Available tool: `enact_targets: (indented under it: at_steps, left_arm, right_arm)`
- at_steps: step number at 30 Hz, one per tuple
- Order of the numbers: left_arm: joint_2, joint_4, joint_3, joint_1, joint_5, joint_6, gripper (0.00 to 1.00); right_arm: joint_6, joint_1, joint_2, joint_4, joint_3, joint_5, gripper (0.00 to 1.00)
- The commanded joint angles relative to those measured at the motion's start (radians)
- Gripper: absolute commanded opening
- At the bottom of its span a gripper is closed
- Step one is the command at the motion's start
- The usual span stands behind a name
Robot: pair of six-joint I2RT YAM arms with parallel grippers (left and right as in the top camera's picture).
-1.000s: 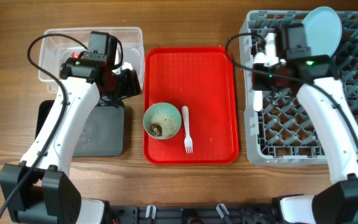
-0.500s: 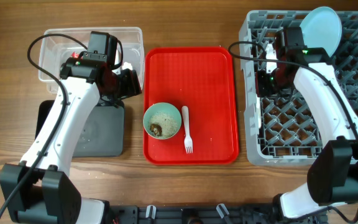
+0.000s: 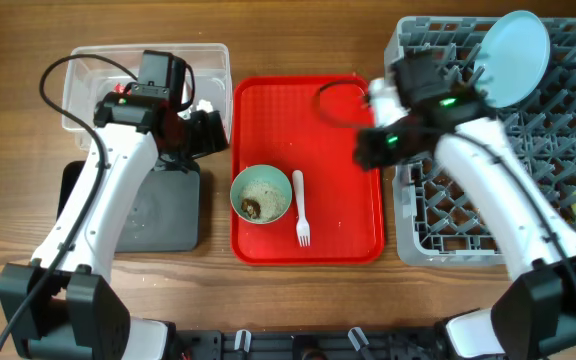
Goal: Sort waste into correct bins and load items into the dishwasher rack
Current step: 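Carry the white spoon into the rack's left edge and release, then grasp the white fork beside the green bowl with the right gripper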
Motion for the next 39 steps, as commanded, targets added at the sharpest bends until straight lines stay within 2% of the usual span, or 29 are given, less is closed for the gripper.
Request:
enact_targets:
  at_steps: [1, 8, 15, 33, 39]
  left_arm:
    - [-0.021, -0.014, 0.006, 0.068, -0.019, -0.053, 0.89]
    - [-0.021, -0.026, 0.006, 0.137, -0.015, -0.064, 0.9]
    - [-0.021, -0.024, 0.006, 0.137, -0.015, -0.063, 0.9]
    - [-0.021, -0.025, 0.006, 0.137, -0.015, -0.063, 0.91]
    - [-0.021, -0.025, 0.006, 0.137, -0.015, -0.063, 0.91]
  right_arm:
    - [0.097, 0.126, -0.003, 0.024, -0.056, 0.052, 0.59]
    - [0.15, 0.279, 0.06, 0.106, -0.098, 0.054, 0.65]
    - [0.19, 0.379, 0.187, 0.137, -0.098, 0.14, 0.65]
    - [0.238, 0.394, 0.367, 0.165, -0.098, 0.206, 0.66]
    - [0.304, 0.371, 0.367, 0.158, -0.098, 0.301, 0.57]
